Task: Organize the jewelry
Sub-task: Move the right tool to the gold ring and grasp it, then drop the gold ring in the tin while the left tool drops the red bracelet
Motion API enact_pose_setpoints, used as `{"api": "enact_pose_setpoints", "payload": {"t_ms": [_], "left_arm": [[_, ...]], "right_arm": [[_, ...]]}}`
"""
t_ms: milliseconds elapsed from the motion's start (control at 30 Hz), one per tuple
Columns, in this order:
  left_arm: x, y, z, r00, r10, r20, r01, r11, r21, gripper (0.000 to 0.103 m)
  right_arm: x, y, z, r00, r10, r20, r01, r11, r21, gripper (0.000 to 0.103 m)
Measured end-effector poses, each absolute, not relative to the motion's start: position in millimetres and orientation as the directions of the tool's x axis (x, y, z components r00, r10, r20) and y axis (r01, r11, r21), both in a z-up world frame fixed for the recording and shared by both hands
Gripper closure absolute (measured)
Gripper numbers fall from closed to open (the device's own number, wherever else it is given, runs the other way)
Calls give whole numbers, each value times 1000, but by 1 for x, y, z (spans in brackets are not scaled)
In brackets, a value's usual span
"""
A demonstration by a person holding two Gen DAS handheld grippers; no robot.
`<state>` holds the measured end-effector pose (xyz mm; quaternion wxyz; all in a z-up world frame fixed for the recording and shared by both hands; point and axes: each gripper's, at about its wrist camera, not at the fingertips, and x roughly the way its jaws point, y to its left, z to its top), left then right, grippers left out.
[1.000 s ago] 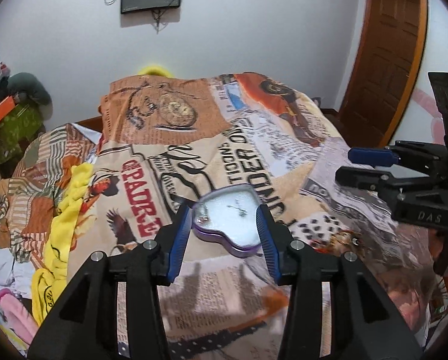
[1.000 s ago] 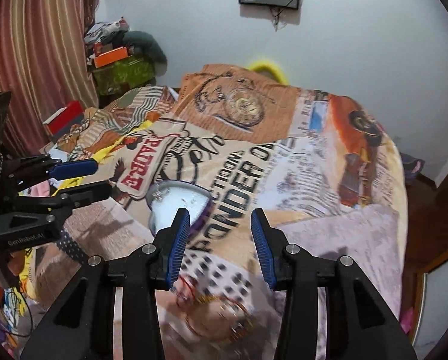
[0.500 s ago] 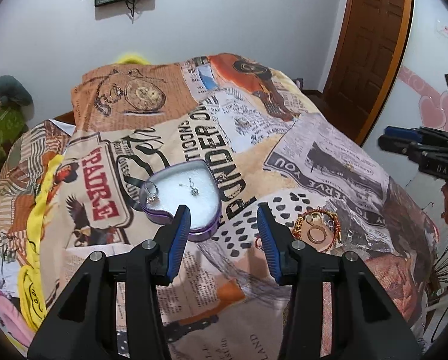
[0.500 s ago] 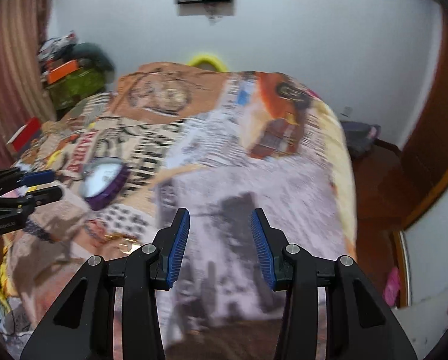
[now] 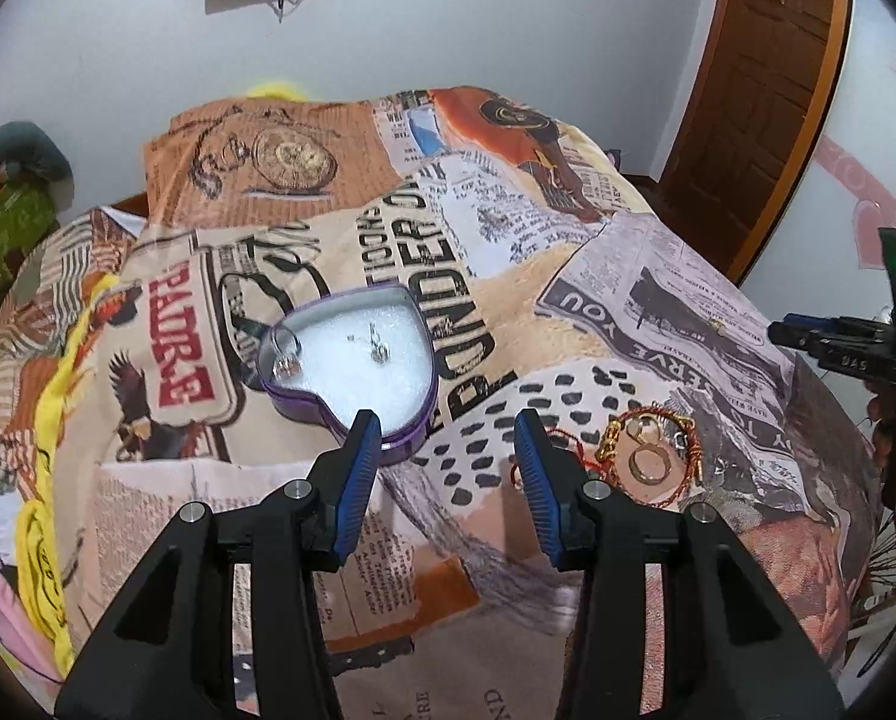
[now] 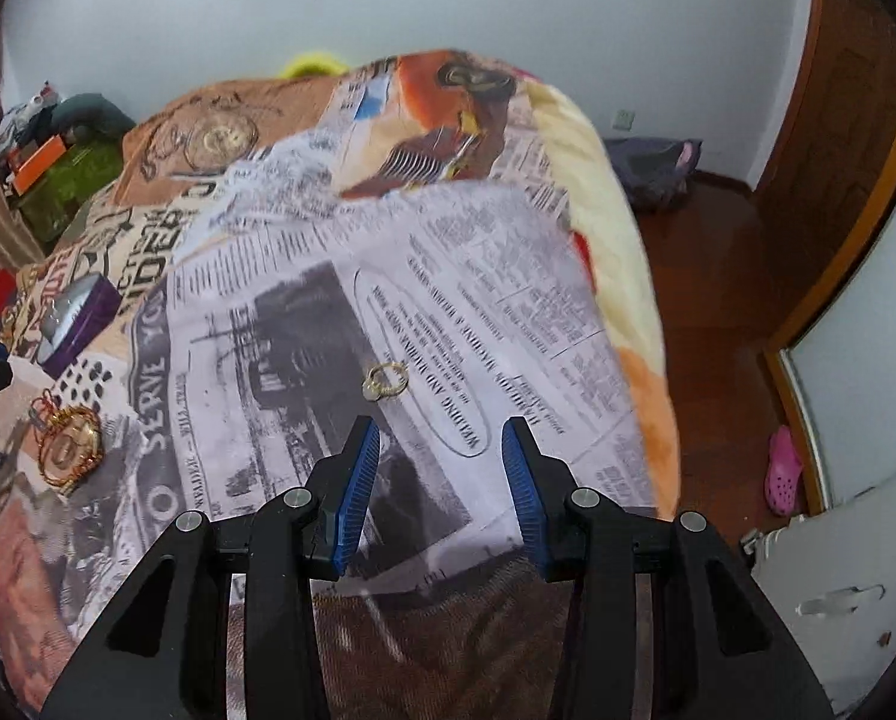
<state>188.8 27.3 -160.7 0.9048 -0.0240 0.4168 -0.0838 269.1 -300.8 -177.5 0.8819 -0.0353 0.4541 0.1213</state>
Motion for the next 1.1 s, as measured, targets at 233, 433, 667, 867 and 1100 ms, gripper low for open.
{"api": "enact_pose_setpoints", "payload": {"t_ms": [233, 433, 667, 867, 1100], "left_arm": [[191, 31, -172, 630, -166, -759, 107, 986, -127, 58], [192, 31, -174, 633, -165, -756, 104, 986, -128, 58], [187, 30, -173, 631, -202, -749, 120, 979, -163, 58], [178, 25, -171, 620, -245, -746, 146, 970, -196, 58], [176, 16, -171, 604, -287, -744, 185, 958, -220, 66]], "right_arm": [[289, -284, -188, 522, 246, -817, -304, 948, 91, 64], [303, -273, -203, 504, 218, -836, -314, 948, 58, 66], [300, -273, -205, 514, 222, -828, -322, 945, 53, 87], [292, -270, -198, 527, 243, -815, -332, 941, 66, 95], [276, -263, -188, 535, 289, -794, -365, 927, 92, 95]]}}
